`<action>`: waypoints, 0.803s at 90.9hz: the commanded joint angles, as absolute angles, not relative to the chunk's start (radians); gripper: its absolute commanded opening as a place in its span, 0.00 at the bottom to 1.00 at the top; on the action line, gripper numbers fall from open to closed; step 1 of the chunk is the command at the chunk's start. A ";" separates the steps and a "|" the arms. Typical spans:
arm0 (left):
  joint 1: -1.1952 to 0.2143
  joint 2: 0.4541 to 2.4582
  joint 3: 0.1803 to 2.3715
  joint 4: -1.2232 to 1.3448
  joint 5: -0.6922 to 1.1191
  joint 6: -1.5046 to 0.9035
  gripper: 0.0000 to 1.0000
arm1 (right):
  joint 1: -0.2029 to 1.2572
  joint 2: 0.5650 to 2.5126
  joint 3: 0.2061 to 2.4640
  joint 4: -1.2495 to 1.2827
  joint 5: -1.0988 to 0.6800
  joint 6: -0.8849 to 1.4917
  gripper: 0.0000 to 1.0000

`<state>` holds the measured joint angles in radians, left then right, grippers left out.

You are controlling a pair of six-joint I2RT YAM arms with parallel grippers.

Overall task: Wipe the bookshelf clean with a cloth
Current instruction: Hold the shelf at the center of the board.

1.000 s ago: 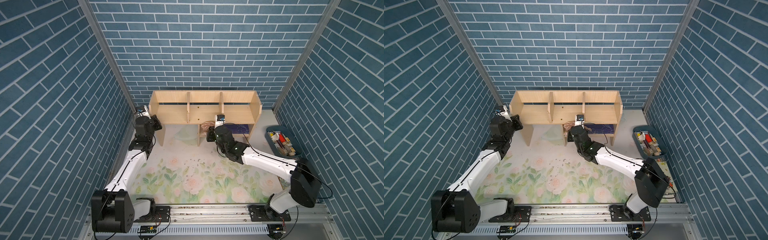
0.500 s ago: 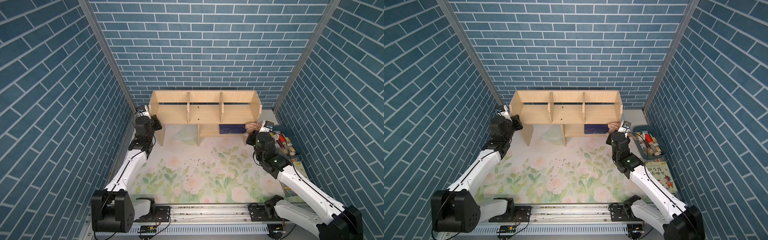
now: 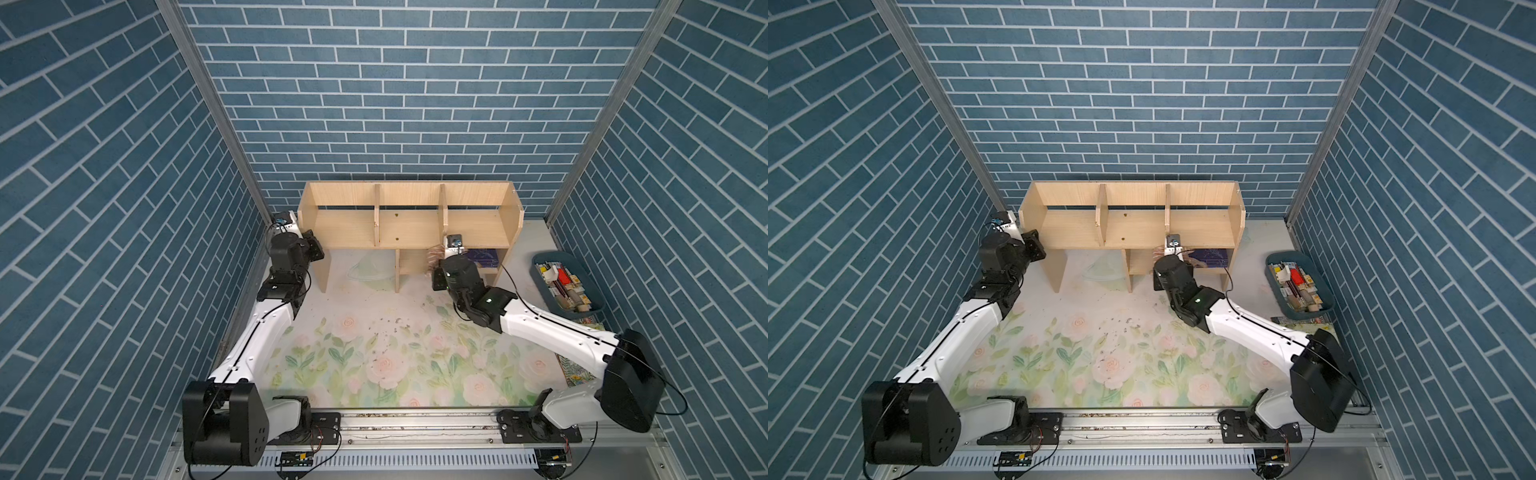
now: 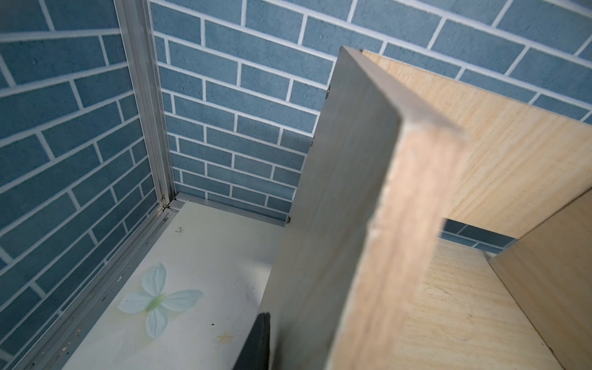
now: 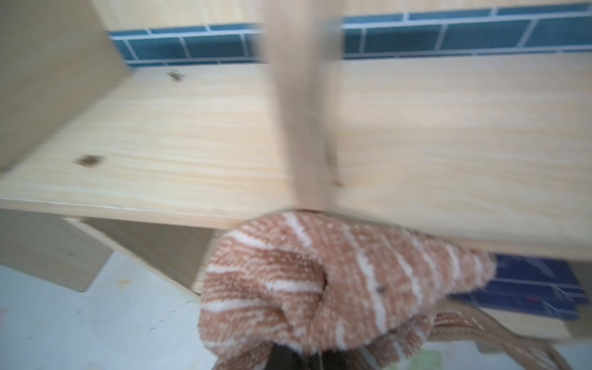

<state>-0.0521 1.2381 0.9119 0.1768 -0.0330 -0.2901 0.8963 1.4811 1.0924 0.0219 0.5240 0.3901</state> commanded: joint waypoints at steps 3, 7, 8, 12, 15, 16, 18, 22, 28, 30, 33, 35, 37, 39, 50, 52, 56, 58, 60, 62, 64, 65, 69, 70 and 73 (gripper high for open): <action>-0.064 1.240 0.924 0.162 0.001 -0.398 0.00 | 0.994 1.638 1.238 0.029 0.534 0.332 0.00; -0.064 1.239 0.923 0.164 0.001 -0.397 0.00 | 1.020 1.690 1.274 0.035 0.529 0.332 0.00; -0.063 1.238 0.922 0.164 0.002 -0.398 0.00 | 1.028 1.702 1.280 0.037 0.529 0.333 0.00; -0.063 1.241 0.923 0.161 -0.003 -0.398 0.00 | 1.044 1.740 1.289 0.056 0.516 0.349 0.00; -0.063 1.243 0.924 0.158 -0.006 -0.397 0.00 | 1.048 1.761 1.280 0.079 0.500 0.365 0.00; -0.063 1.244 0.925 0.157 -0.008 -0.398 0.00 | 1.048 1.766 1.274 0.085 0.493 0.370 0.00; -0.063 1.245 0.926 0.156 -0.008 -0.397 0.00 | 1.048 1.775 1.257 0.104 0.486 0.383 0.00; -0.064 1.246 0.925 0.155 -0.006 -0.398 0.00 | 1.044 1.790 1.218 0.135 0.479 0.404 0.00; -0.064 1.243 0.923 0.155 0.000 -0.398 0.00 | 1.033 1.802 1.155 0.176 0.472 0.430 0.00; -0.064 1.242 0.923 0.156 -0.001 -0.396 0.00 | 1.027 1.802 1.134 0.187 0.469 0.439 0.00; -0.068 1.239 0.921 0.156 -0.003 -0.390 0.00 | 1.017 1.797 1.104 0.205 0.460 0.454 0.00; -0.071 1.239 0.919 0.155 -0.005 -0.387 0.00 | 1.005 1.791 1.077 0.212 0.455 0.463 0.00; -0.073 1.237 0.919 0.154 -0.008 -0.384 0.00 | 0.993 1.780 1.052 0.226 0.450 0.473 0.00; -0.073 1.238 0.919 0.154 -0.010 -0.382 0.00 | 0.978 1.769 1.024 0.237 0.445 0.484 0.00; -0.074 1.236 0.922 0.153 -0.014 -0.378 0.00 | 0.867 1.651 0.844 0.290 0.398 0.542 0.00; -0.074 1.237 0.921 0.153 -0.017 -0.378 0.00 | 0.841 1.625 0.812 0.294 0.396 0.547 0.00; -0.074 1.236 0.920 0.152 -0.020 -0.378 0.00 | 0.800 1.563 0.747 0.298 0.401 0.549 0.00; -0.074 1.237 0.921 0.151 -0.023 -0.378 0.00 | 0.780 1.528 0.718 0.295 0.404 0.548 0.00; -0.074 1.237 0.921 0.151 -0.027 -0.378 0.00 | 0.754 1.500 0.693 0.290 0.407 0.546 0.00; -0.074 1.238 0.922 0.150 -0.029 -0.379 0.00 | 0.734 1.474 0.671 0.277 0.410 0.543 0.00; -0.074 1.238 0.922 0.150 -0.029 -0.380 0.00 | 0.712 1.435 0.652 0.263 0.418 0.540 0.00; -0.074 1.238 0.922 0.151 -0.028 -0.381 0.00 | 0.701 1.419 0.643 0.255 0.422 0.538 0.00; -0.074 1.240 0.922 0.150 -0.026 -0.381 0.00 | 0.664 1.346 0.613 0.220 0.439 0.532 0.00; -0.074 1.240 0.922 0.151 -0.025 -0.382 0.00 | 0.650 1.329 0.607 0.206 0.443 0.531 0.00; -0.074 1.242 0.923 0.151 -0.026 -0.382 0.00 | 0.618 1.281 0.591 0.177 0.458 0.529 0.00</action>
<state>-0.0582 1.2381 0.9119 0.1753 -0.0460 -0.2829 0.6876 1.4387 0.6331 0.2230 0.4191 0.5053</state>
